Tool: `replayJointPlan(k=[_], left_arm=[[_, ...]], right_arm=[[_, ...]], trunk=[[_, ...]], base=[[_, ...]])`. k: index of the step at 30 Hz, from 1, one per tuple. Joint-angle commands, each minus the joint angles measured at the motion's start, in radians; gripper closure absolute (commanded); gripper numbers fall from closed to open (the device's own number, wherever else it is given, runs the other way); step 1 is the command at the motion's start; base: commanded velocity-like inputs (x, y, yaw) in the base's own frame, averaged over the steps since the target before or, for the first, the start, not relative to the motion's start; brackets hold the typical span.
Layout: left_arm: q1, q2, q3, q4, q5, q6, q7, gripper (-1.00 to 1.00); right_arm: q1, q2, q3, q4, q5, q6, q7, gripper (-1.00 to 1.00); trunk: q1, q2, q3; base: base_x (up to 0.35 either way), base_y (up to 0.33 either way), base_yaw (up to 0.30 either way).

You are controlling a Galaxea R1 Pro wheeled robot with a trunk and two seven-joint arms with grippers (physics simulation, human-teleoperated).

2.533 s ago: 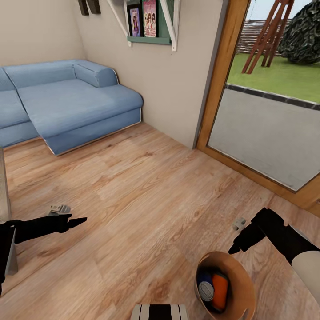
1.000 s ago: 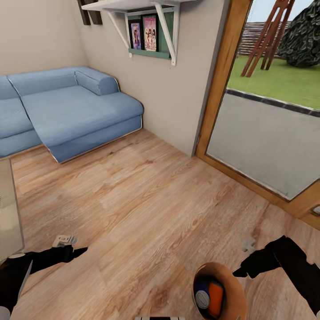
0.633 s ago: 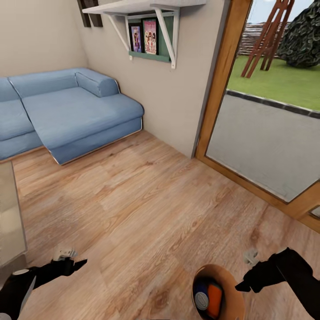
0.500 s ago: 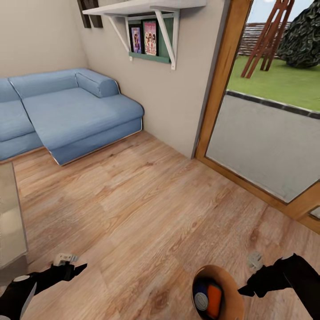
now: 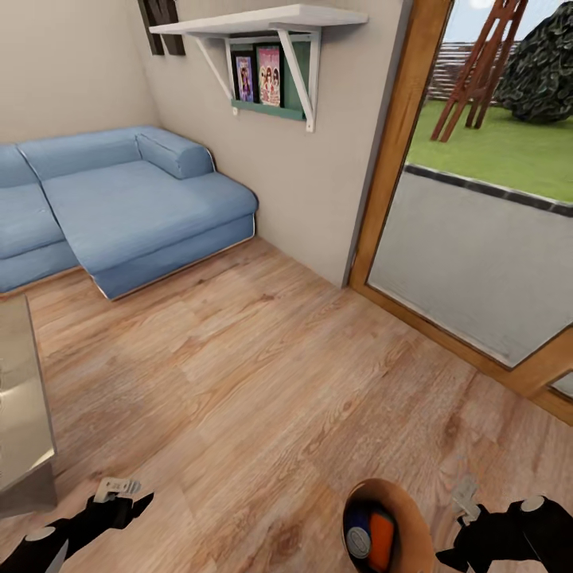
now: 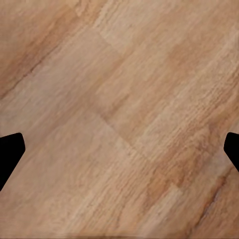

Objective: Put the three can of soda from the living room inside the tash can in the kitchen.

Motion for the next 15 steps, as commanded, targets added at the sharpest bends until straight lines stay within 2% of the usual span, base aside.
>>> replayJointPlan(k=[1,6,8,9,15], left_arm=[[0.0,0.0,0.0,0.008,0.0,-0.008,0.004,-1.0],[0.022,0.0,0.0,0.04,0.006,-0.053,0.038,-1.0],[0.049,0.0,0.0,0.044,0.008,-0.076,0.07,-1.0],[0.071,0.0,0.0,0.046,0.01,-0.096,0.091,-1.0],[0.146,-0.001,0.0,0.049,0.012,-0.173,0.125,-1.0]], right_arm=[[0.006,0.002,0.0,0.0,0.0,-0.004,-0.008,-1.0],[0.053,0.029,-0.01,-0.001,-0.001,-0.058,-0.073,-1.0],[0.08,0.05,-0.044,-0.001,-0.001,-0.115,-0.107,-1.0],[0.098,0.07,-0.073,-0.001,0.0,-0.153,-0.125,-1.0],[0.168,0.125,-0.143,0.006,0.001,-0.281,-0.152,-1.0]], trunk=[[-0.004,0.007,0.003],[-0.023,0.042,0.019],[-0.031,0.056,0.025],[-0.035,0.063,0.028],[-0.058,0.105,0.047]], base=[[0.0,0.0,0.0],[0.0,0.0,0.0],[0.0,0.0,0.0],[0.0,0.0,0.0],[0.0,0.0,0.0]])
